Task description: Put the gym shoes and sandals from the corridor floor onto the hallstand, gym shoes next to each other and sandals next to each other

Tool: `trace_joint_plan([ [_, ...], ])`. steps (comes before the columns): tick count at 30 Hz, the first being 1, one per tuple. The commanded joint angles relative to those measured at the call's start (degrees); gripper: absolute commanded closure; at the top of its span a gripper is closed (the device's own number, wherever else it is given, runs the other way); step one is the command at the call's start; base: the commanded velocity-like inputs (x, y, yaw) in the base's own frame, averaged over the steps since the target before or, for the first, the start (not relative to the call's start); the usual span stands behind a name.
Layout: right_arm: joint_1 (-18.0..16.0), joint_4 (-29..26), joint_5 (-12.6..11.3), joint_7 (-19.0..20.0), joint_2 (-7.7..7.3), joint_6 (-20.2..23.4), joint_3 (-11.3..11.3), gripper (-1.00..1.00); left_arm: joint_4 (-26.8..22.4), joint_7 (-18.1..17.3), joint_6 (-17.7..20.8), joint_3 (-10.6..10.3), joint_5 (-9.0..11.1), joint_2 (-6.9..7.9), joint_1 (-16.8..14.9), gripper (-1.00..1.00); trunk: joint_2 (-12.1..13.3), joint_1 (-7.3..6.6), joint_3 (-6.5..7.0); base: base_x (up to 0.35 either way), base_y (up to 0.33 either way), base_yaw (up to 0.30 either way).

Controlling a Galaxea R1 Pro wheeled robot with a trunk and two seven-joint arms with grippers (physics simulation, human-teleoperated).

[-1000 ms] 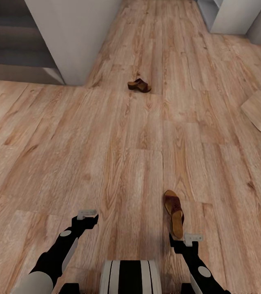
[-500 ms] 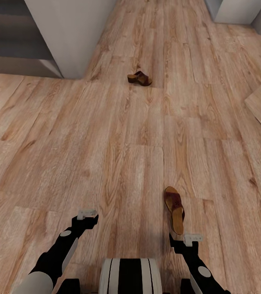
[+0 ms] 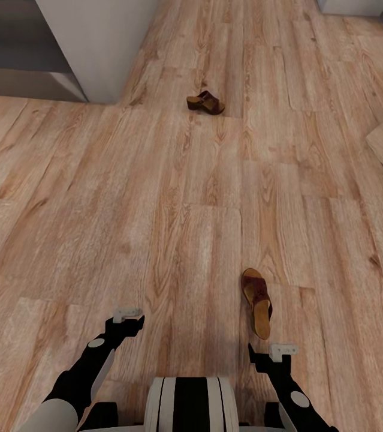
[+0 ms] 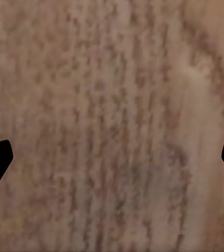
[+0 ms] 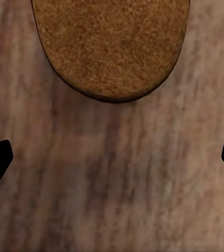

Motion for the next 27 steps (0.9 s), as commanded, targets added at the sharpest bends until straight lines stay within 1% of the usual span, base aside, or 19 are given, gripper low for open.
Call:
trace_joint_plan([
  [1,-0.02,0.03,-0.01,0.03,0.01,-0.18,-0.07,-1.0,-0.1,-0.16,0.34,0.03,0.1,0.0,0.02,-1.0,-0.01,-0.01,-0.03,0.0,0.0,0.0],
  [8,-0.02,0.0,-0.03,0.03,0.01,-0.18,-0.06,-1.0,-0.1,-0.16,0.34,0.03,0.1,0.01,0.01,-1.0,-0.01,-0.01,-0.04,0.005,0.0,0.0],
  [14,-0.02,-0.05,-0.04,0.03,0.01,-0.18,-0.06,-1.0,-0.1,-0.16,0.34,0.03,0.1,0.01,0.05,-1.0,-0.01,-0.01,-0.04,0.248,0.0,0.0],
  [17,-0.02,-0.05,-0.03,0.03,0.01,-0.18,-0.06,-1.0,-0.1,-0.16,0.34,0.03,0.1,0.01,0.01,-1.0,-0.01,-0.01,-0.04,0.147,0.0,0.0],
  [27,-0.02,-0.04,-0.03,0.03,0.01,-0.18,-0.07,-1.0,-0.1,-0.16,0.34,0.03,0.1,0.01,-0.01,-1.0,-0.01,-0.01,-0.04,0.022,0.0,0.0],
])
